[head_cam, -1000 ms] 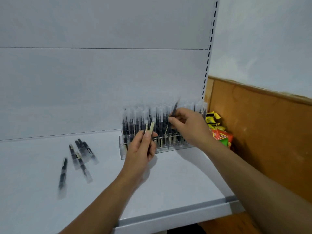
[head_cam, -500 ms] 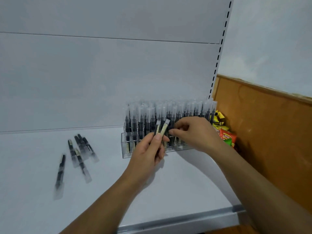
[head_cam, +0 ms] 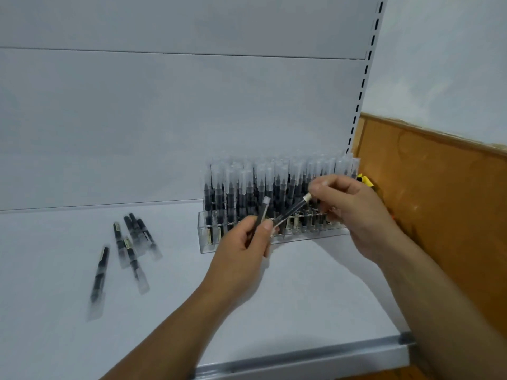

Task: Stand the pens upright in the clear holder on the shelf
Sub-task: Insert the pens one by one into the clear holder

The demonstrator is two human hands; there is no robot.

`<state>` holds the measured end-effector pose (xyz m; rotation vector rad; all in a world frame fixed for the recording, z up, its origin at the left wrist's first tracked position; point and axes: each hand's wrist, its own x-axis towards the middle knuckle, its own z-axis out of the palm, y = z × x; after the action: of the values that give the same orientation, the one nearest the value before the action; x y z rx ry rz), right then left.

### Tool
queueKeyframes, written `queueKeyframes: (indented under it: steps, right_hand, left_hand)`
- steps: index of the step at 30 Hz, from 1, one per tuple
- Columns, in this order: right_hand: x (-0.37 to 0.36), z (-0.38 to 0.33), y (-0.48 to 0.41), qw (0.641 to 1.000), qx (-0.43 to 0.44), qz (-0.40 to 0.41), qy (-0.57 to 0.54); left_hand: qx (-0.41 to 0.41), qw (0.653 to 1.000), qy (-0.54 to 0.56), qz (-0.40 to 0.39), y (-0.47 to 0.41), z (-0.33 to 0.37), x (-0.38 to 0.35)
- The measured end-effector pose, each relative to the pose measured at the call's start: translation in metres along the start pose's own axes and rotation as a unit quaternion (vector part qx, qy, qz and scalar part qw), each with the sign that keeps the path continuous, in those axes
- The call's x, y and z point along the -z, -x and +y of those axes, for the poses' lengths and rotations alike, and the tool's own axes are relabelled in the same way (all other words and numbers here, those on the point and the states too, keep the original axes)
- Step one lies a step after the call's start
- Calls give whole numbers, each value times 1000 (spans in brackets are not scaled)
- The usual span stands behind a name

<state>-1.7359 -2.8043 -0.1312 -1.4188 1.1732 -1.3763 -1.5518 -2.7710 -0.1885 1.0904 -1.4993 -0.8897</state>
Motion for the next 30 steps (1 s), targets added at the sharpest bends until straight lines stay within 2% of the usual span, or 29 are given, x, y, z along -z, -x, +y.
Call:
queueKeyframes:
  steps: [2,4,6,8,10,12,13,14,15,17,18,20,25,30]
  right_hand:
    - [9,4,1,983,76,27,163]
    - [14,0,5,918,200,6,342]
    - [10,-6,10,834,273,-57,475]
    - [1,-5,9,761,313,-95,560]
    - [-4,-3,5,735,330,-116,581]
    - [-2,0,1,744,321,-113,575]
    - [2,1,-2,763,310,-94,560]
    - [7,2,-4,797,291,-63,525]
    - [10,1,-6,846,259,-26,465]
    - [9,1,-10,941,177,22,289]
    - [5,1,-12,966,141,27,216]
    - [-3,3,-16,979,109,18,169]
    - [-14,7,-24,968,108,7,227]
    - [-14,2,-26,960,114,26,253]
  left_hand:
    - [-7,999,-17,29,-1,-2,2]
    - [-6,999,-32,33,-2,-3,2]
    - [-6,999,-40,33,-3,-6,1]
    - [-13,998,-45,30,-3,-6,0]
    - [-22,999,-22,25,-2,-4,-1]
    - [-11,996,75,51,-1,1,-2]
    - [-2,990,122,70,-2,3,-2]
    - [5,985,150,83,-3,4,-1]
    - [7,982,164,89,-3,6,0]
    - [4,980,177,86,-2,8,-2]
    - [4,981,178,83,-1,9,-3]
    - [5,980,184,77,0,10,-4]
    - [3,969,235,71,-1,9,-2]
    - [-18,972,232,18,1,11,3]
